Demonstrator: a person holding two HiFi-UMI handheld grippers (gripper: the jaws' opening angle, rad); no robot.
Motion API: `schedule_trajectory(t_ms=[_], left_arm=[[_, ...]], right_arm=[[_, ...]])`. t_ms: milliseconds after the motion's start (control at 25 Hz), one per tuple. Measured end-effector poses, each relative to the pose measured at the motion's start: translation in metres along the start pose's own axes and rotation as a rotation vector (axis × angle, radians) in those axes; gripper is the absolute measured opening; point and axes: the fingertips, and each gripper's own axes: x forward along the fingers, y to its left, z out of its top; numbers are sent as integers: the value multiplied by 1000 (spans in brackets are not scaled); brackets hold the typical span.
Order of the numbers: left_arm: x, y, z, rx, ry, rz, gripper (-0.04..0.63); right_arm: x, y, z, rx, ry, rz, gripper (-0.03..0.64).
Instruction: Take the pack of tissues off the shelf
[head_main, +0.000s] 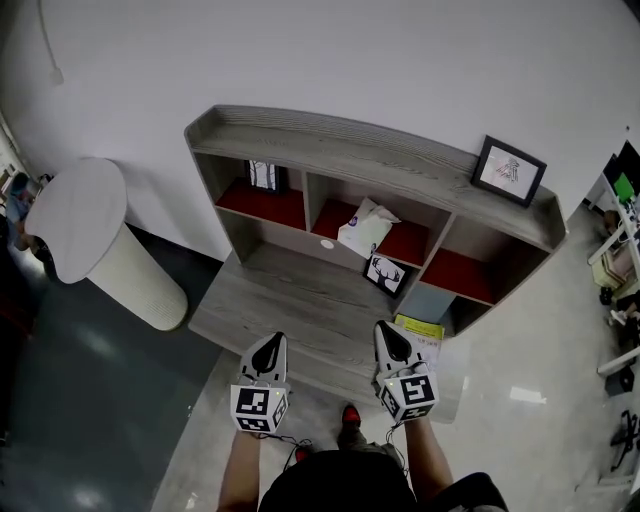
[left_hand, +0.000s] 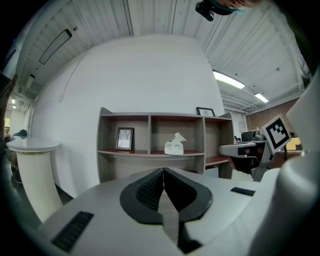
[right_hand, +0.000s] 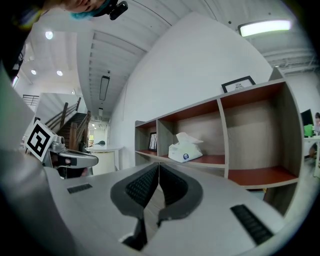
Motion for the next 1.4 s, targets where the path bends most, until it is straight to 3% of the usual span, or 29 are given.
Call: schedule_trajectory(t_ms=[640,680,760,800,1400], left_arm=[[40,-7,0,-1,48,87,8],[41,-6,-1,-2,51,94,8],[41,-5,-2,-6,56,108,8],[40,-4,-3,-7,59,115,8],[14,21,-11,-37,69,247,8]], right_arm=[[83,-54,28,1,-44,111,31],[90,-55,30,5,-43,127,37],[103,-56,31,24,-35,166,133],[109,-57,31,32,-31,177,137],[163,-73,6,18,46,154,166]])
